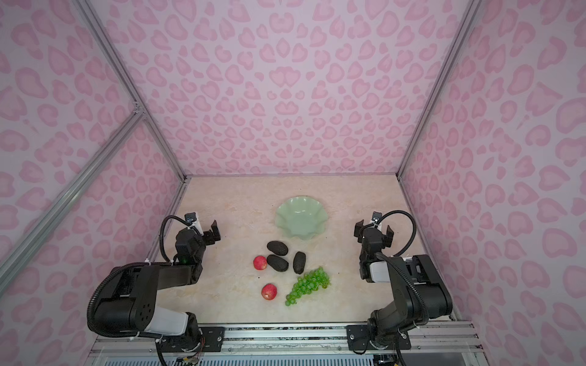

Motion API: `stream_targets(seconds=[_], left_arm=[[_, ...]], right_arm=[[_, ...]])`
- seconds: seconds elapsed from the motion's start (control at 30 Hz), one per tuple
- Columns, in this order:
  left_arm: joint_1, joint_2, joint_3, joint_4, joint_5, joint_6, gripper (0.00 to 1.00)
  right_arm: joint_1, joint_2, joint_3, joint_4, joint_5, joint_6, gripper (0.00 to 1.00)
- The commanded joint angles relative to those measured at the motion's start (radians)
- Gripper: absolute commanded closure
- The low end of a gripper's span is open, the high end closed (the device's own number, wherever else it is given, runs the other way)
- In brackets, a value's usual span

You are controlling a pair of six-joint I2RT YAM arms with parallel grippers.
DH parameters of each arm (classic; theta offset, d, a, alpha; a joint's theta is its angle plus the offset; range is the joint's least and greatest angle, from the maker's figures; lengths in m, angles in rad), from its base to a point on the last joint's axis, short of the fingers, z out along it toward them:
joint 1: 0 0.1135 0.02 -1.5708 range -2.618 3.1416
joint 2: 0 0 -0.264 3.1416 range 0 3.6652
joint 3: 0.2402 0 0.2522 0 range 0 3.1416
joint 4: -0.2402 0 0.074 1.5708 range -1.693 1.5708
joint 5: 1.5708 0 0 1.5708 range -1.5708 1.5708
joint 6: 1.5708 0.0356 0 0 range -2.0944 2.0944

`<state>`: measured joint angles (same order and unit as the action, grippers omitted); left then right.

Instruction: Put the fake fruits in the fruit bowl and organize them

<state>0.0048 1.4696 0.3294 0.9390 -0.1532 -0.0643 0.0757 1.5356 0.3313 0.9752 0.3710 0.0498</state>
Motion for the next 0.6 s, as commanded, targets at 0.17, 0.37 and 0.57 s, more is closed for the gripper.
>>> stream_targets(seconds=[0.17, 0.37, 0.57], left_arm=[[0.002, 0.0, 0.002, 0.032, 0.01, -0.001, 0.02], [0.002, 0.0, 0.002, 0.032, 0.01, -0.002, 0.03], [0.003, 0.002, 0.005, 0.028, 0.01, -0.002, 0.02]], right_arm=[[-0.001, 0.003, 0.002, 0.01, 0.014, 0.007, 0.01], [-0.026, -0.006, 0.002, -0.007, -0.047, 0.02, 0.01], [-0.022, -0.002, 0.002, 0.0, -0.038, 0.016, 0.01]])
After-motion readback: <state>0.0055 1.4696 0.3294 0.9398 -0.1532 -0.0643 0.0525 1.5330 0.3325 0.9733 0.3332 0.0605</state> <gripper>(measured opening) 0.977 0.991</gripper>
